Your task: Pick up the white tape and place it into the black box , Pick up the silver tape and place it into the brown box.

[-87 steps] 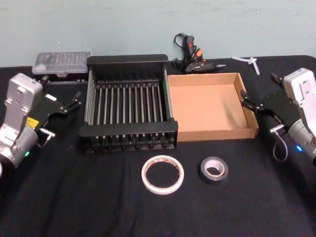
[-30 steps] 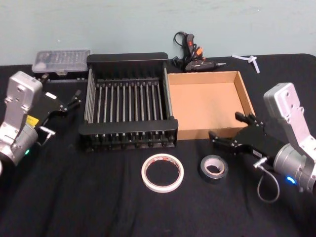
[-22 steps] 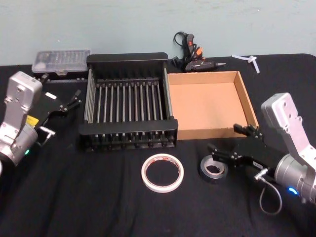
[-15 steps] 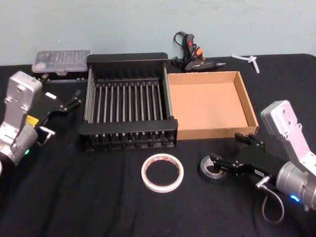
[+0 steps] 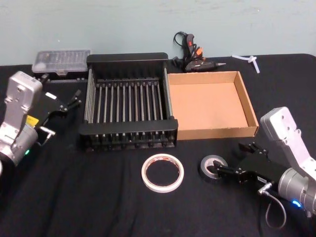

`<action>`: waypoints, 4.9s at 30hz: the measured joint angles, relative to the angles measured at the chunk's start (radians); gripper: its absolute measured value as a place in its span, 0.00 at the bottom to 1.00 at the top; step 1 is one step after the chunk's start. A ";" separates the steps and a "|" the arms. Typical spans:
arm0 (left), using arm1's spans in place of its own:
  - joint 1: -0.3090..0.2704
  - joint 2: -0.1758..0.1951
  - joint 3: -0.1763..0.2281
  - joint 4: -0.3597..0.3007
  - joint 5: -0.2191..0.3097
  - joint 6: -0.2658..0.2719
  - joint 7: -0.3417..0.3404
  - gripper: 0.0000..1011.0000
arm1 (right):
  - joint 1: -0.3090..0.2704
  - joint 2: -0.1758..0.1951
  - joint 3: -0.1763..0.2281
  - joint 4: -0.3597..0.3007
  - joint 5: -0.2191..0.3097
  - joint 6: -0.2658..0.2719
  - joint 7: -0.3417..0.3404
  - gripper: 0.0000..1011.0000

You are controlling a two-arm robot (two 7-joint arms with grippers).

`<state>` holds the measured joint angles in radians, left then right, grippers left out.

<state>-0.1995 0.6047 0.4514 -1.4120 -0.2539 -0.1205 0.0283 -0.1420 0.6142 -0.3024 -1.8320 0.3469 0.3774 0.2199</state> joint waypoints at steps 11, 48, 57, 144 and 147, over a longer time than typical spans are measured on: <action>0.000 0.000 0.000 0.000 0.000 0.000 0.000 0.99 | 0.007 -0.022 0.000 0.019 -0.026 0.018 0.023 0.99; 0.000 0.000 0.000 0.000 0.000 0.000 0.000 0.99 | 0.035 -0.057 0.000 0.060 -0.063 0.031 0.043 0.66; 0.000 0.000 0.000 0.000 0.000 0.000 0.000 0.99 | 0.034 -0.057 0.000 0.060 -0.062 0.032 0.043 0.37; 0.000 0.000 0.000 0.000 0.000 0.000 0.000 0.99 | 0.402 -0.235 -0.010 0.325 -0.204 -0.034 0.103 0.16; 0.000 0.000 0.000 0.000 0.000 0.000 0.000 0.99 | 0.423 -0.253 -0.011 0.370 -0.215 -0.038 0.092 0.16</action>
<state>-0.1996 0.6047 0.4514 -1.4120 -0.2539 -0.1205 0.0283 0.2813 0.3615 -0.3133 -1.4618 0.1314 0.3390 0.3116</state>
